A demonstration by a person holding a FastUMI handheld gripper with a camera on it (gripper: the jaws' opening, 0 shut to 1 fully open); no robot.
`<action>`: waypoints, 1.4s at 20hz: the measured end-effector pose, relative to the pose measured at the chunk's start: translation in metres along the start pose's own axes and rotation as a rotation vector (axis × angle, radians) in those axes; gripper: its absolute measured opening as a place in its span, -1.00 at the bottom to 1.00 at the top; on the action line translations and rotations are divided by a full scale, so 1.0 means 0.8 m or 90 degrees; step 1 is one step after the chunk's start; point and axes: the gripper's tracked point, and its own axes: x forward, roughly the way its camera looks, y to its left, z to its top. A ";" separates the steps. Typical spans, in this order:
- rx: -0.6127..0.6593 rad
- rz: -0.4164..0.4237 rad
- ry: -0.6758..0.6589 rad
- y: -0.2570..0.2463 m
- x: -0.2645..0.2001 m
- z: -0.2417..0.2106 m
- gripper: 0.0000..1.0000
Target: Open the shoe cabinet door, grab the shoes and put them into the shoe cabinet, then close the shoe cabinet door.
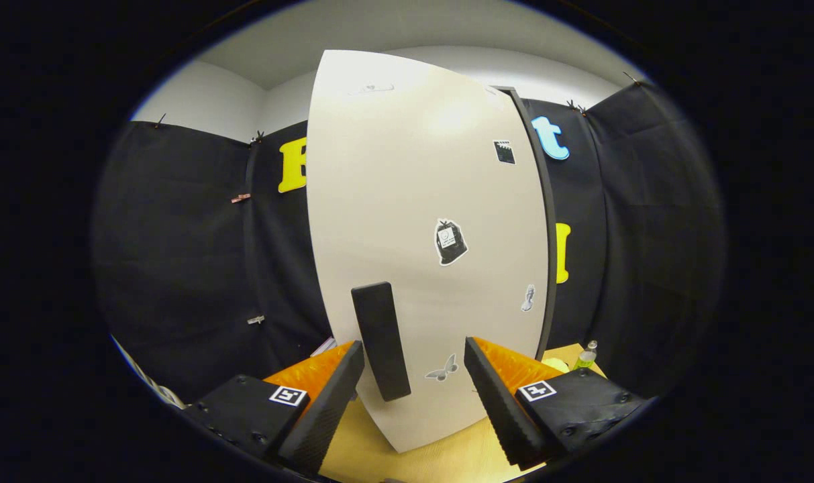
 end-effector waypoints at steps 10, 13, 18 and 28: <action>-0.015 0.016 -0.009 0.016 0.011 0.005 0.97; -0.021 0.017 -0.013 0.019 0.012 0.007 0.97; -0.047 0.011 -0.024 0.022 0.013 0.013 0.96; -0.054 0.013 -0.019 0.024 0.020 0.012 0.96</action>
